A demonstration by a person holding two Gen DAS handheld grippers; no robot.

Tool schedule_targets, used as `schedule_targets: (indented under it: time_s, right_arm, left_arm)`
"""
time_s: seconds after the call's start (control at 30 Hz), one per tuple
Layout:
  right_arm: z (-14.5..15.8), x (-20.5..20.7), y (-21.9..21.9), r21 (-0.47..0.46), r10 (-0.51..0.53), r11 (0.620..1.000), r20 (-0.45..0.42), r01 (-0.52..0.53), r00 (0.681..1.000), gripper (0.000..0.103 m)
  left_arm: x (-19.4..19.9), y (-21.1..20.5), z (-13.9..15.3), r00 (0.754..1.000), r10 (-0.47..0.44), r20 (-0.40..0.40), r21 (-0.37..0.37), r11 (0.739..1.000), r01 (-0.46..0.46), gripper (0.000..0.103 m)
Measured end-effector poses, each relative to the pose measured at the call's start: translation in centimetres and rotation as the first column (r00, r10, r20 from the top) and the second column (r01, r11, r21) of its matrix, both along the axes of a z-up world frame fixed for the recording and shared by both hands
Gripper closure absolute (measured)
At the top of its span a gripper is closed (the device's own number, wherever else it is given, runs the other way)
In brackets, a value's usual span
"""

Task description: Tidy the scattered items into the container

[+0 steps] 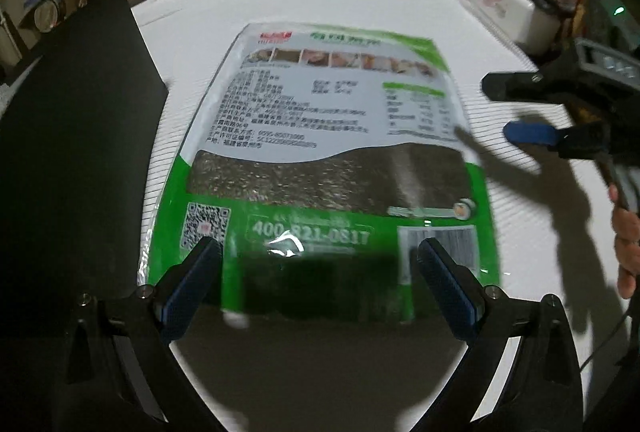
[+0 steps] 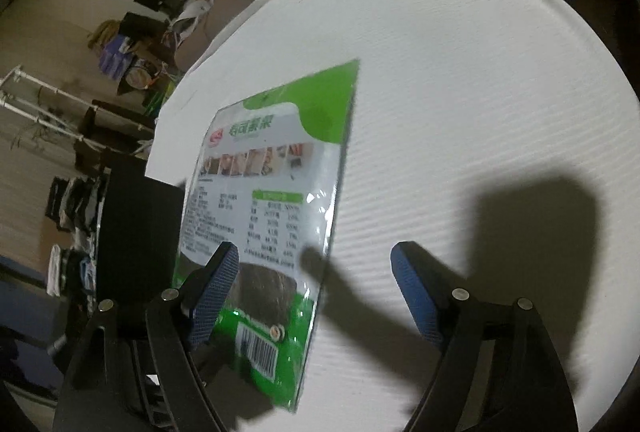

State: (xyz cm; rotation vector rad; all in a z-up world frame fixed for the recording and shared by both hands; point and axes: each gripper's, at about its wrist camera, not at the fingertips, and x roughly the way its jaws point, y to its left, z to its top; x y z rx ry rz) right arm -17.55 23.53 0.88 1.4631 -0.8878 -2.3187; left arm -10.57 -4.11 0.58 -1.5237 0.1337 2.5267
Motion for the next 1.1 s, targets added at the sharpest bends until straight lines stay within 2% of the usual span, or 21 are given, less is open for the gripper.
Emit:
schedule_targets:
  time_s: [0.1, 0.23, 0.3, 0.37, 0.4, 0.5, 0.53, 0.6, 0.67, 0.73, 0.77, 0.83, 0.9, 0.97, 1.03, 1.1]
  right_arm:
    - [-0.3, -0.7, 0.0, -0.055, 0.021, 0.998, -0.021, -0.022, 1.000, 0.021]
    - [-0.4, -2.2, -1.0, -0.064, 0.071, 0.995, -0.005, -0.071, 0.997, 0.020]
    - [-0.5, -2.8, -1.8, -0.097, 0.098, 0.991, 0.001, -0.097, 0.995, 0.020]
    - [-0.3, -3.1, -2.6, -0.091, 0.114, 0.989, -0.005, -0.114, 0.993, 0.017]
    - [-0.4, -3.2, -2.8, -0.107, 0.123, 0.987, -0.005, -0.123, 0.992, 0.017]
    - [-0.9, -3.3, -3.0, -0.244, 0.150, 0.959, -0.010, -0.147, 0.989, 0.017]
    - [-0.9, -3.2, -3.3, -0.267, 0.169, 0.949, -0.017, -0.168, 0.985, 0.017]
    - [-0.7, -2.8, -4.2, -0.257, 0.210, 0.943, -0.038, -0.213, 0.977, 0.018]
    - [-1.1, -2.4, -5.5, -0.201, 0.248, 0.948, -0.011, -0.245, 0.969, 0.028]
    - [-1.5, -2.0, -6.1, -0.185, 0.249, 0.952, 0.000, -0.245, 0.969, 0.060]
    - [-1.6, -1.9, -6.1, -0.187, 0.230, 0.956, -0.003, -0.226, 0.973, 0.067]
    - [-1.6, -1.7, -5.8, -0.187, 0.205, 0.961, -0.005, -0.203, 0.979, 0.086]
    - [-1.5, -1.5, -5.3, -0.216, 0.181, 0.960, -0.007, -0.178, 0.983, 0.090]
    - [-1.5, -1.2, -4.9, -0.265, 0.172, 0.950, -0.005, -0.167, 0.985, 0.091]
    - [-1.1, -0.8, -4.7, -0.308, 0.174, 0.936, -0.010, -0.168, 0.985, 0.091]
    - [-0.6, -0.6, -4.7, -0.343, 0.180, 0.924, -0.005, -0.171, 0.984, 0.091]
  left_arm:
    - [0.0, -0.3, -0.3, 1.000, 0.007, 0.005, 0.005, 1.000, -0.007, 0.003]
    - [0.1, 0.1, -0.7, 1.000, -0.002, 0.023, -0.005, 1.000, 0.002, 0.000]
    - [0.2, 0.0, -0.8, 1.000, 0.001, 0.028, 0.014, 1.000, -0.001, 0.000]
    - [0.2, -0.4, -0.8, 0.999, 0.007, 0.033, 0.041, 0.999, -0.008, 0.001]
    - [0.2, -0.6, -0.8, 0.999, 0.008, 0.041, 0.053, 0.999, -0.010, 0.001]
    - [0.3, -1.0, -0.7, 0.999, 0.007, 0.048, 0.075, 0.997, -0.010, 0.001]
    - [0.4, -0.9, -0.7, 0.999, 0.004, 0.044, 0.072, 0.997, -0.007, 0.001]
    - [0.6, -0.6, -0.7, 0.999, -0.016, 0.034, 0.050, 0.999, 0.015, 0.001]
    - [1.0, -0.1, -0.7, 0.998, -0.052, 0.026, 0.037, 0.998, 0.051, 0.000]
    - [1.3, 0.3, -0.5, 0.996, -0.082, 0.021, 0.049, 0.996, 0.081, 0.000]
    - [1.5, 0.5, -0.4, 0.995, -0.094, 0.021, 0.064, 0.994, 0.093, 0.000]
    - [1.9, 0.6, 0.0, 0.993, -0.116, 0.021, 0.096, 0.989, 0.113, 0.000]
    - [2.5, 0.5, 0.5, 0.990, -0.141, 0.000, 0.085, 0.986, 0.141, 0.000]
    - [3.7, 0.6, 1.6, 0.981, -0.186, -0.058, 0.031, 0.982, 0.188, 0.000]
    - [5.6, 1.0, 3.0, 0.954, -0.257, -0.156, -0.073, 0.966, 0.248, 0.000]
    - [7.2, 1.8, 3.7, 0.918, -0.328, -0.225, -0.200, 0.937, 0.286, 0.000]
